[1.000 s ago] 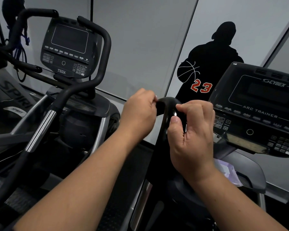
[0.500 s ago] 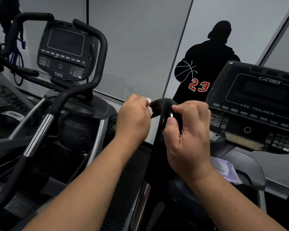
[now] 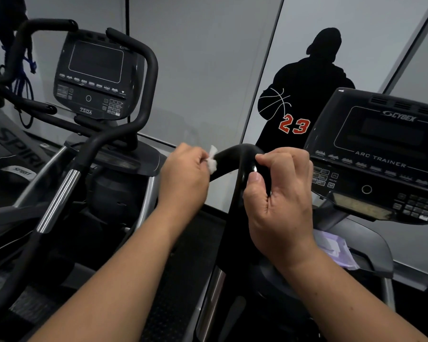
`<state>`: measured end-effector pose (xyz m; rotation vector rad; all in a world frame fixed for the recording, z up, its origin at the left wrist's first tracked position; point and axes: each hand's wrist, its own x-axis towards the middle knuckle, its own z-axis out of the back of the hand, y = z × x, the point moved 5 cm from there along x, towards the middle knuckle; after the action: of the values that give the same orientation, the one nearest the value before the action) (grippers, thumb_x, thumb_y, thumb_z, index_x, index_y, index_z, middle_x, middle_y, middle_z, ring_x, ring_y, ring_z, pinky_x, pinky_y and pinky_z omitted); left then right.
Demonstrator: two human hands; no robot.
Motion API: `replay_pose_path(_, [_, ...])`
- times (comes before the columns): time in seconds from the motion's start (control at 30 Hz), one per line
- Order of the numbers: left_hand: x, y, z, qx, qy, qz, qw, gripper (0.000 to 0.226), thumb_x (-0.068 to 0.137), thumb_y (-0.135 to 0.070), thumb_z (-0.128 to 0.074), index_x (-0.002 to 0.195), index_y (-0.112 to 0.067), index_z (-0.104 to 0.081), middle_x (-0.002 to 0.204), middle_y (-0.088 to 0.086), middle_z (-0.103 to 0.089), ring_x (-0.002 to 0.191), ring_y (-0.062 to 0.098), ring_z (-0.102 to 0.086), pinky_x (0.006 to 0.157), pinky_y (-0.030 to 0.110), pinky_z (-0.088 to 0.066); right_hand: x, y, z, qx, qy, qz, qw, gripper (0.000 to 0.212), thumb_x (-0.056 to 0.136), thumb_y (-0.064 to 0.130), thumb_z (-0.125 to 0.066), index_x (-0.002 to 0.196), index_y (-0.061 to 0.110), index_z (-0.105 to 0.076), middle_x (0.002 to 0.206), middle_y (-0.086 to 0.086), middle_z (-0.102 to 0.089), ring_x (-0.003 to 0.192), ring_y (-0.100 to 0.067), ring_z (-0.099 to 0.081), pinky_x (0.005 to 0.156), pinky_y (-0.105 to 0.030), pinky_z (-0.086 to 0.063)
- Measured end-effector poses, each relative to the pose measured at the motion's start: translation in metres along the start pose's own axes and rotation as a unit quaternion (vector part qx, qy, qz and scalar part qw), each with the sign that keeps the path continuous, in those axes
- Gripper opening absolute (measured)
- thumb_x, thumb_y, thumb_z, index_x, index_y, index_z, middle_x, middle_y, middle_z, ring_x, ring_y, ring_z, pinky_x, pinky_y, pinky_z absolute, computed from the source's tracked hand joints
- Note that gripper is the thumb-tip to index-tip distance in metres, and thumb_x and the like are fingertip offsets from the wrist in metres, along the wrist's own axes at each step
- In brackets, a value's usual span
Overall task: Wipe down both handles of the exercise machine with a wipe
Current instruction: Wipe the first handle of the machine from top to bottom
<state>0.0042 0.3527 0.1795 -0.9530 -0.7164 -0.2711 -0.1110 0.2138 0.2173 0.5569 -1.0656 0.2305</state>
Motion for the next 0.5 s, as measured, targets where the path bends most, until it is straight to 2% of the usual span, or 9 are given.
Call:
replay_pose_path(0.07, [-0.006, -0.006, -0.003, 0.000, 0.013, -0.028, 1.000, 0.009, 0.090, -0.011, -0.064, 0.092, -0.012, -0.073, 0.094, 0.005, -0.064, 0.089, 0.025, -0.061, 0.075, 0.035, -0.046, 0.000, 0.000, 0.000, -0.001, -0.001, -0.001, 1.000, 0.031, 0.087, 0.028, -0.047, 0.101, 0.004, -0.061, 0.107, 0.000, -0.043, 0.100, -0.027, -0.047, 0.085, -0.027, -0.039])
replay_pose_path(0.2, [-0.001, 0.015, 0.006, -0.011, -0.017, 0.044, 0.999, 0.010, 0.093, -0.013, -0.060, 0.089, -0.014, -0.070, 0.095, 0.002, -0.062, 0.087, 0.025, -0.060, 0.071, 0.029, -0.036, 0.000, 0.000, 0.001, -0.007, -0.001, -0.001, 1.000, 0.031, 0.087, 0.028, -0.047, 0.101, 0.004, -0.061, 0.107, -0.001, -0.044, 0.101, -0.027, -0.047, 0.087, -0.022, -0.036])
replay_pose_path(0.33, [-0.014, 0.002, -0.001, 0.017, 0.005, -0.026, 0.999, 0.007, 0.093, -0.012, -0.063, 0.093, -0.012, -0.069, 0.098, 0.005, -0.062, 0.085, 0.026, -0.060, 0.072, 0.034, -0.040, 0.000, 0.001, 0.000, -0.014, 0.002, -0.005, 1.000, 0.032, 0.087, 0.028, -0.047, 0.102, 0.003, -0.061, 0.108, -0.004, -0.046, 0.101, -0.027, -0.047, 0.087, -0.022, -0.036])
replay_pose_path(0.43, [-0.007, 0.022, 0.007, 0.016, -0.015, 0.024, 0.999, 0.010, 0.094, -0.013, -0.059, 0.094, -0.011, -0.069, 0.098, 0.003, -0.060, 0.088, 0.028, -0.060, 0.073, 0.033, -0.038, 0.000, 0.001, -0.001, -0.013, 0.009, -0.011, 1.000, 0.034, 0.087, 0.030, -0.046, 0.103, 0.004, -0.061, 0.109, -0.001, -0.045, 0.102, -0.025, -0.046, 0.088, -0.018, -0.034])
replay_pose_path(0.5, [-0.009, 0.021, 0.009, 0.026, -0.015, 0.021, 0.999, 0.009, 0.094, -0.011, -0.059, 0.093, -0.011, -0.068, 0.095, 0.000, -0.056, 0.086, 0.027, -0.059, 0.069, 0.029, -0.033, 0.000, 0.001, -0.001, -0.013, 0.011, -0.012, 1.000, 0.034, 0.087, 0.030, -0.045, 0.103, 0.004, -0.061, 0.109, -0.002, -0.045, 0.102, -0.025, -0.046, 0.087, -0.022, -0.036])
